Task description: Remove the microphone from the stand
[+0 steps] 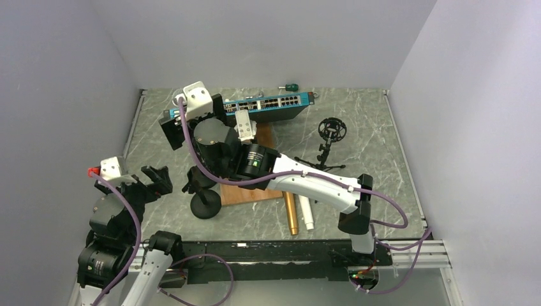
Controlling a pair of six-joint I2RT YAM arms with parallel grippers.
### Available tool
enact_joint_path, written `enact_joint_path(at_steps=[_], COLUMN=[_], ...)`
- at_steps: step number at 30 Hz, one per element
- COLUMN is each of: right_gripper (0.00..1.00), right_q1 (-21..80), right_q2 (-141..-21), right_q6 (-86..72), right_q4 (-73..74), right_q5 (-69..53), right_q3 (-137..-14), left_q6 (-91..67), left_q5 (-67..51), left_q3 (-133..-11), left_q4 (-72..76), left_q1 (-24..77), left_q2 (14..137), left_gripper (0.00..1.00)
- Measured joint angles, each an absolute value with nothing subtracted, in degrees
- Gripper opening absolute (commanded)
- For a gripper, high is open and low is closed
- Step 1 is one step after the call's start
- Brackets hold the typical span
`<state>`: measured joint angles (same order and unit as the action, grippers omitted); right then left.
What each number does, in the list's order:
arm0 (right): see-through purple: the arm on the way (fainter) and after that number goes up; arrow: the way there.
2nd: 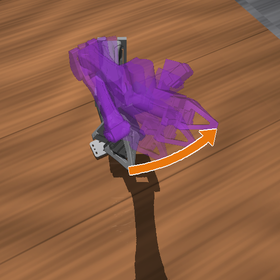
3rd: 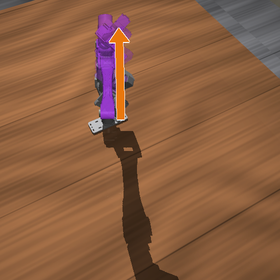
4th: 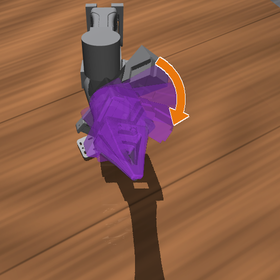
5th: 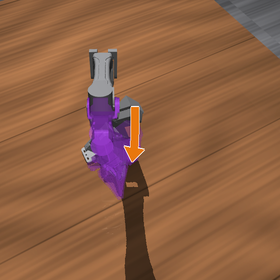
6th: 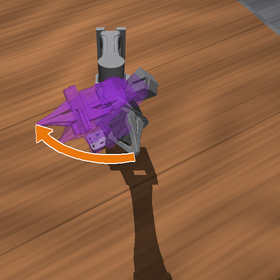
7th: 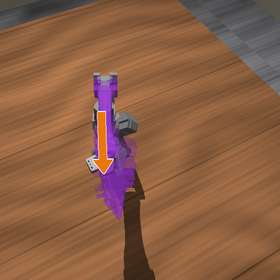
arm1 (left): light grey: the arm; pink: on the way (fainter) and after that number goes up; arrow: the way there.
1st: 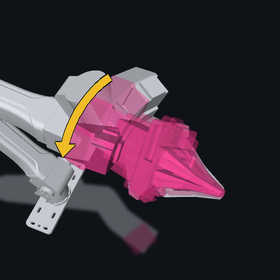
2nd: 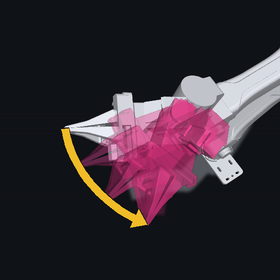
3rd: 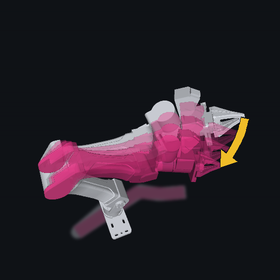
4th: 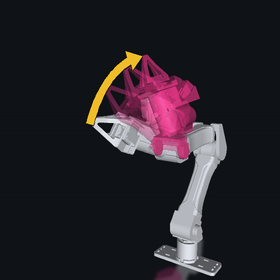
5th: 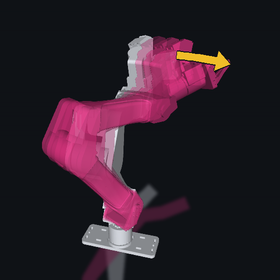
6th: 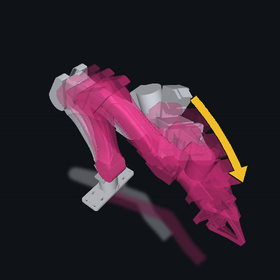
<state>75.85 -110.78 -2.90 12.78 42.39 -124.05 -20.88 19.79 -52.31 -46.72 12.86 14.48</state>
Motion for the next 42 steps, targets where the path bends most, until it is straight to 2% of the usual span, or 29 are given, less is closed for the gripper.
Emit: enact_joint_path(at_steps=[4,8,13,30,33,36,40,42], right_gripper=[0.92,0.84,0.8,0.74,0.68,0.56,0.45,0.35], right_q1=[75.8,75.8,75.1,72.0,71.7,70.7,68.5,67.4], right_q2=[-112.3,-114.3,-116.6,-118.8,-119.4,-119.9,-120.0,-120.0], right_q6=[-0.7,1.2,1.8,0.1,-0.4,-1.5,-3.3,-3.4], right_q4=[12.3,11.9,12.0,12.6,13.0,13.9,15.0,15.0], right_q5=[43.2,43.6,43.0,39.8,38.6,35.5,31.0,29.3], right_q3=[-125.3,-127.0,-128.7,-128.5,-128.5,-128.5,-128.1,-127.5], left_q6=[-20.9,-21.3,-21.3,-20.4,-20.2,-20.3,-20.3,-20.2], left_q5=[19.1,18.2,17.2,16.7,16.8,16.8,16.1,15.5], left_q3=[-52.3,-52.3,-52.3,-52.3,-52.3,-52.3,-52.3,-52.3], left_q4=[-47.9,-48.6,-48.8,-48.8,-48.8,-48.8,-48.7,-48.6], left_q1=[13.0,13.1,13.3,14.4,14.5,14.6,14.6,14.6], left_q2=[14.3,14.1,13.7,13.6,13.6,13.6,13.6,13.6], left_gripper=[0.99,0.99,0.99,0.99,0.99,0.99,0.99,0.99])
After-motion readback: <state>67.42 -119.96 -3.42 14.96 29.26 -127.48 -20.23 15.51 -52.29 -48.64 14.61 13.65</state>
